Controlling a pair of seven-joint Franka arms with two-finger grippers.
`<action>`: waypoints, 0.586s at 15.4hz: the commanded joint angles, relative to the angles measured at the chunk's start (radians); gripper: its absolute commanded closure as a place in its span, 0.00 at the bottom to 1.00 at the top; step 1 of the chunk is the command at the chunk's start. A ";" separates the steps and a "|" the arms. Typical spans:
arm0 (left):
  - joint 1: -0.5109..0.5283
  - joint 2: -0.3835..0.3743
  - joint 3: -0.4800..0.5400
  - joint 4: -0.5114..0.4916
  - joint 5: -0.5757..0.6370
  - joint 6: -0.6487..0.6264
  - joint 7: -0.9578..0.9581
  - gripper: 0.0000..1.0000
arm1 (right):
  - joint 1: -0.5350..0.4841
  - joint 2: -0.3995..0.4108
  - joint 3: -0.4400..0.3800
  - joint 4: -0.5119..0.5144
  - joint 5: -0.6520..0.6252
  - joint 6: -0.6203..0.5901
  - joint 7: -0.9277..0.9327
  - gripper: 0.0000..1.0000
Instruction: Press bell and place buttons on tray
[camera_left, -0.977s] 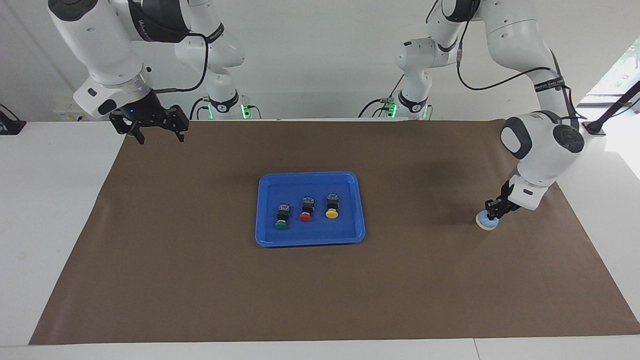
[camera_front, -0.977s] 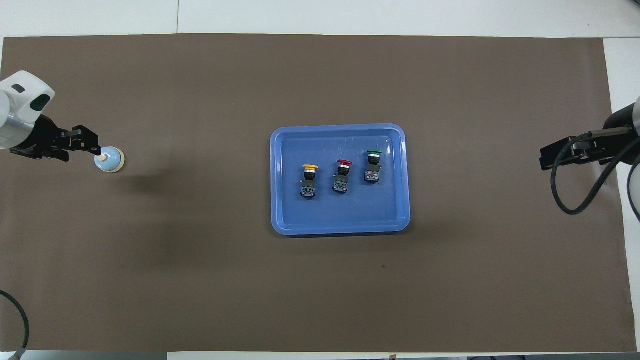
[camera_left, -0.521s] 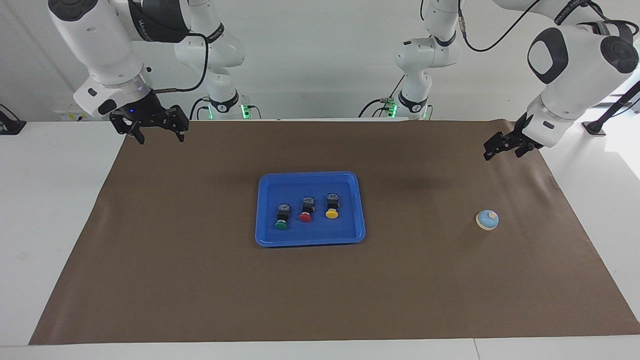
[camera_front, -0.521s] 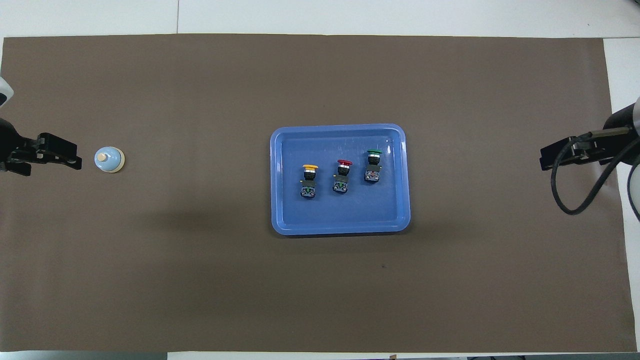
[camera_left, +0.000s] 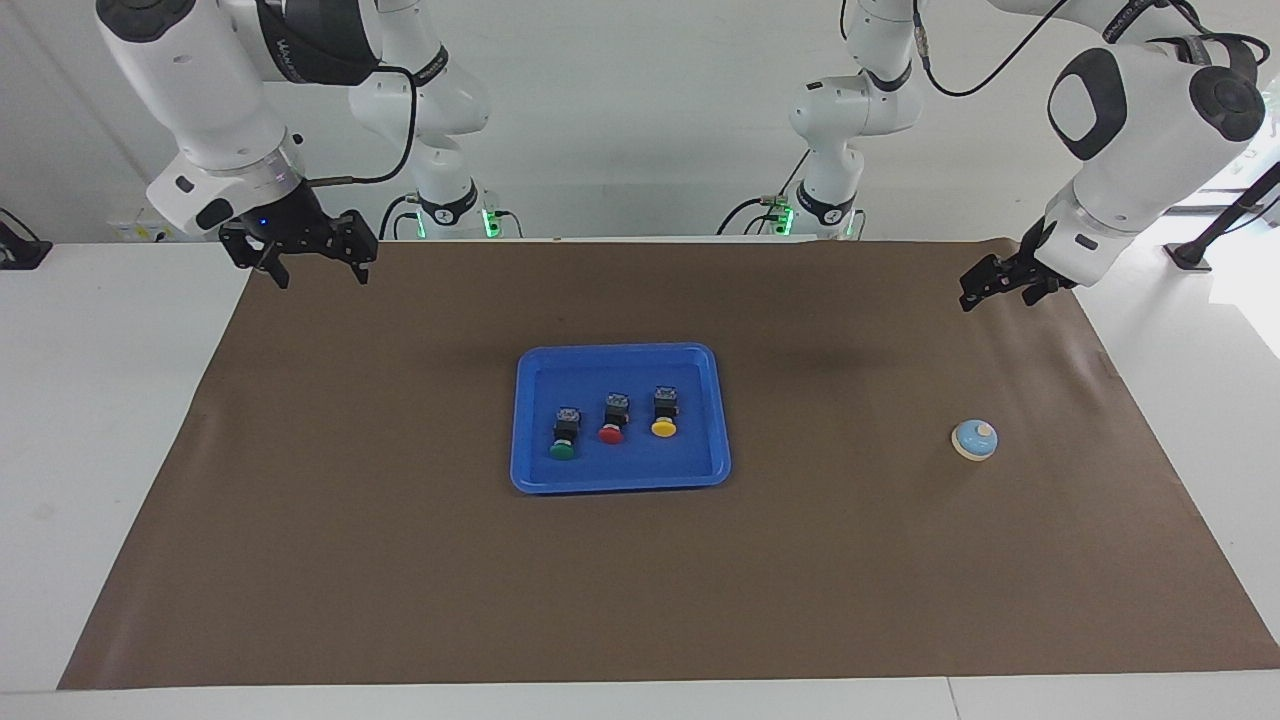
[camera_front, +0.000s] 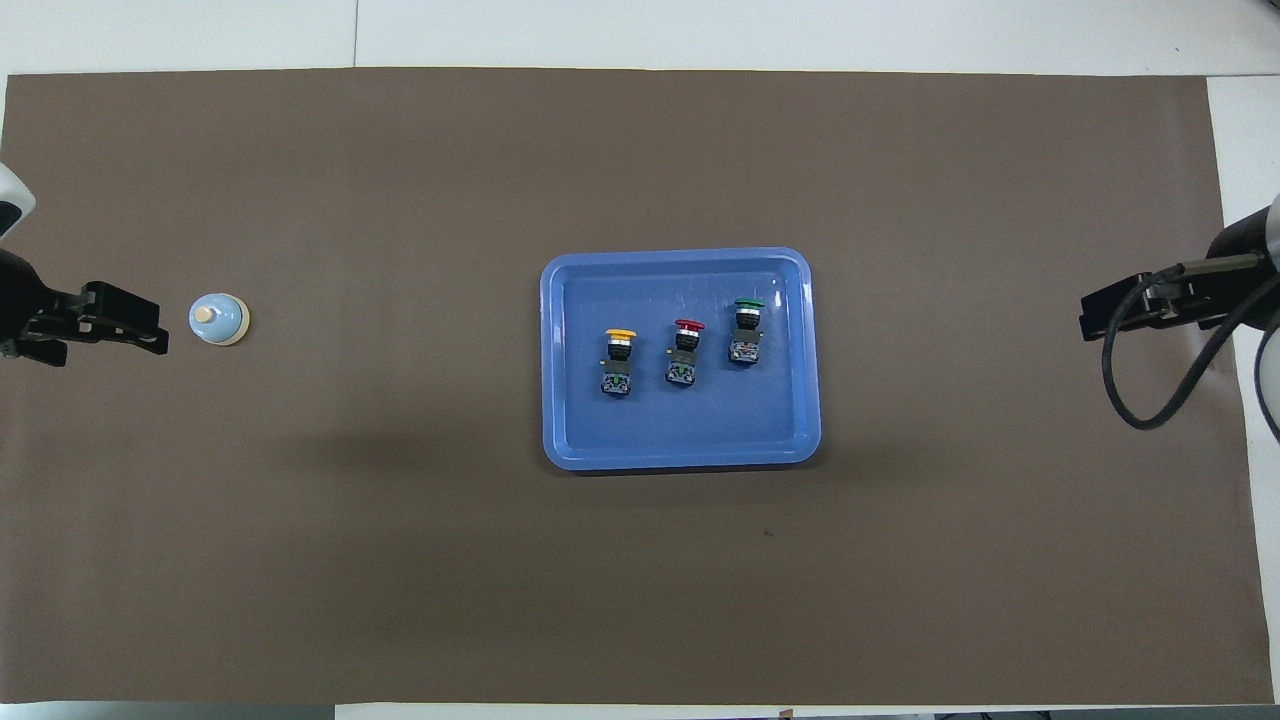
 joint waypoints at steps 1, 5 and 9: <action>-0.011 -0.015 0.005 0.012 0.001 -0.044 0.016 0.00 | -0.007 -0.016 0.001 -0.015 0.012 0.004 -0.021 0.00; -0.023 -0.015 0.005 0.027 0.001 -0.026 0.014 0.00 | -0.007 -0.016 0.001 -0.015 0.012 0.004 -0.021 0.00; -0.022 -0.012 0.005 0.027 -0.001 0.025 0.014 0.00 | -0.007 -0.016 0.001 -0.015 0.012 0.004 -0.021 0.00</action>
